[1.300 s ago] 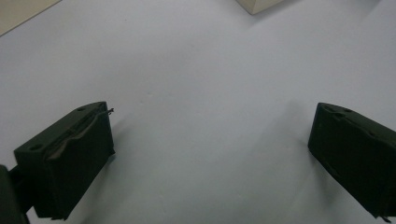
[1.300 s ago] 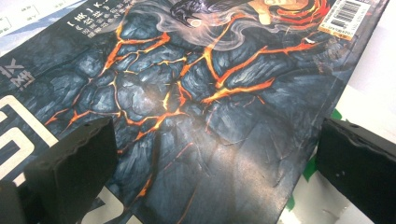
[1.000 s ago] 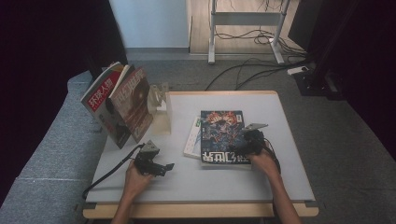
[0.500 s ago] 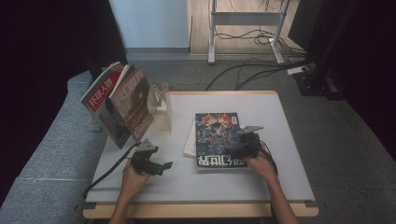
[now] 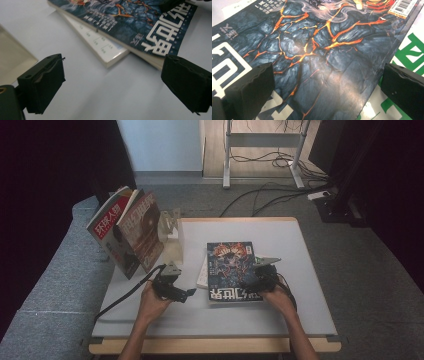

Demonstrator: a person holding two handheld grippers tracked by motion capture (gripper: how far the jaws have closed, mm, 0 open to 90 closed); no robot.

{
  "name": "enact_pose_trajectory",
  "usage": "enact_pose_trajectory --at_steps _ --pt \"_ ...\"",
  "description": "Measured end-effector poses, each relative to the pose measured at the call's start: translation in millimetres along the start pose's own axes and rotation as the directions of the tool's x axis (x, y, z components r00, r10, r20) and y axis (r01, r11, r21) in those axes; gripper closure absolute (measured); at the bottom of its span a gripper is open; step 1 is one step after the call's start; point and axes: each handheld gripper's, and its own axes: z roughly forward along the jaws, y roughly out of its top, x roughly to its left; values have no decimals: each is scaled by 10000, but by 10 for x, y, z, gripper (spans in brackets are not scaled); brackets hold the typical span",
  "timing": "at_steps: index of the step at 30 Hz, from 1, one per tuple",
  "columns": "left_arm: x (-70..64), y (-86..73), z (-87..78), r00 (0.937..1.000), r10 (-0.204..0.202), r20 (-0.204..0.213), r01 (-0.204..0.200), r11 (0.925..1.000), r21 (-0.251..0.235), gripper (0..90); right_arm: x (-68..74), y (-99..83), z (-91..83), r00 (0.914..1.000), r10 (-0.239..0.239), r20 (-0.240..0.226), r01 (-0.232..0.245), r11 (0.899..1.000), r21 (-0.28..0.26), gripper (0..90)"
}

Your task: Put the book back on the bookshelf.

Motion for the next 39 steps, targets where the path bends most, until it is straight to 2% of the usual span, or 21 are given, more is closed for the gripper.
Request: enact_pose_trajectory --at_steps 4,5,9,13,17,18,26,32,37,39 --pt "-23 160 110 9996 276 60 -277 9995 167 51 11 -14 -9 10000 35 -16 -35 10000 -35 0" --pt "-21 201 141 9994 257 215 -262 9994 216 55 12 -15 -11 10000 26 -15 -26 10000 -32 0" --pt "-39 334 294 9983 473 340 -487 9980 397 59 29 -19 -17 10000 8 16 -8 10000 -30 0" --pt "-25 394 458 9980 370 513 -399 9975 575 63 60 -16 -15 10000 -21 5 21 10000 6 0" --pt "7 402 641 9980 322 544 -366 9959 822 61 65 -10 -13 10000 -59 -17 59 10000 43 0" --pt "22 395 679 9980 190 596 -239 9964 815 60 62 -5 -13 9999 -93 -44 93 9999 62 0" --pt "53 316 894 9971 92 754 -172 9941 1071 47 -15 59 54 10000 -81 -10 81 10000 -12 0" --pt "22 295 952 9941 -77 1086 -8 9970 779 51 -23 71 70 9999 -134 55 134 9999 -93 0" --pt "-6 287 929 9949 -84 1008 -6 9961 883 59 -10 64 61 9999 -102 39 102 9999 -66 0" --pt "15 289 939 9963 -201 833 117 9949 1006 15 -11 57 51 9999 -143 -13 143 9999 -26 0"
